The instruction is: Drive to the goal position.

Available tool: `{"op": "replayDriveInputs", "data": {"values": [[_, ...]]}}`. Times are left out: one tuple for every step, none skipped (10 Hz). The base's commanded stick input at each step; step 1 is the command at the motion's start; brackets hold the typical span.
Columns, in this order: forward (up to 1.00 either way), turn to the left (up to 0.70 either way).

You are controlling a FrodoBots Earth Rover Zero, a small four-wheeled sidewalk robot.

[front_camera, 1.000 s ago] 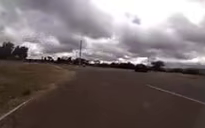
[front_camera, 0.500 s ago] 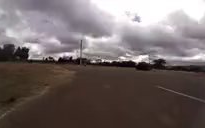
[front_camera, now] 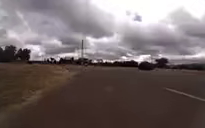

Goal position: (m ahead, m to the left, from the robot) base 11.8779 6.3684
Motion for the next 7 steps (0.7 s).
{"op": "replayDriveInputs", "data": {"values": [[0.85, 0.04], [0.85, 0.04], [0.85, 0.04], [0.85, 0.04], [0.85, 0.04], [0.85, 0.04], [0.85, 0.04]]}}
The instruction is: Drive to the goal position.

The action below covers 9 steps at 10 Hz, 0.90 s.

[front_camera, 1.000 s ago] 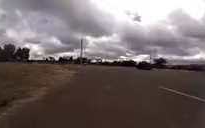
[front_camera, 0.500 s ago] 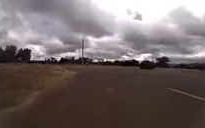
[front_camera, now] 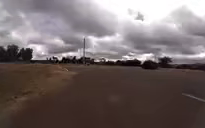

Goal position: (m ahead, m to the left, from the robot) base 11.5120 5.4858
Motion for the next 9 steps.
{"op": "replayDriveInputs", "data": {"values": [[0.85, 0.04], [0.85, 0.04], [0.85, 0.04], [0.85, 0.04], [0.85, 0.04], [0.85, 0.04], [0.85, 0.04], [0.85, 0.04], [0.85, 0.04]]}}
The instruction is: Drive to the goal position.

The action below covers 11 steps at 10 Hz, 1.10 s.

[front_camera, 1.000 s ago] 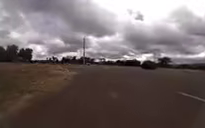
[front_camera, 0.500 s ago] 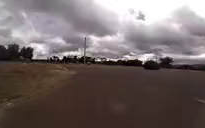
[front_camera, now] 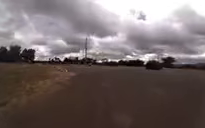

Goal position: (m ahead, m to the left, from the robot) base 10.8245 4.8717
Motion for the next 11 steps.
{"op": "replayDriveInputs", "data": {"values": [[0.85, 0.04], [0.85, 0.04], [0.85, 0.04], [0.85, 0.04], [0.85, 0.04], [0.85, 0.04], [0.85, 0.04], [0.85, 0.04], [0.85, 0.04], [0.85, 0.04], [0.85, 0.04]]}}
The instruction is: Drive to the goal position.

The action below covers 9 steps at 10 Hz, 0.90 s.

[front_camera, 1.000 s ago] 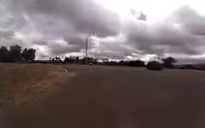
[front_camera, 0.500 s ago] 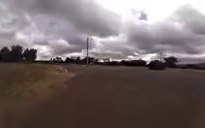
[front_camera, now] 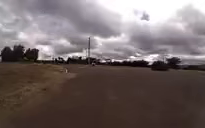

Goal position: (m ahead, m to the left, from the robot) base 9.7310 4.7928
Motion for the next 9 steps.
{"op": "replayDriveInputs", "data": {"values": [[0.85, 0.04], [0.85, 0.04], [0.85, 0.04], [0.85, 0.08], [0.85, 0.12], [0.85, 0.17], [0.85, 0.15], [0.85, 0.07], [0.85, 0.04]]}}
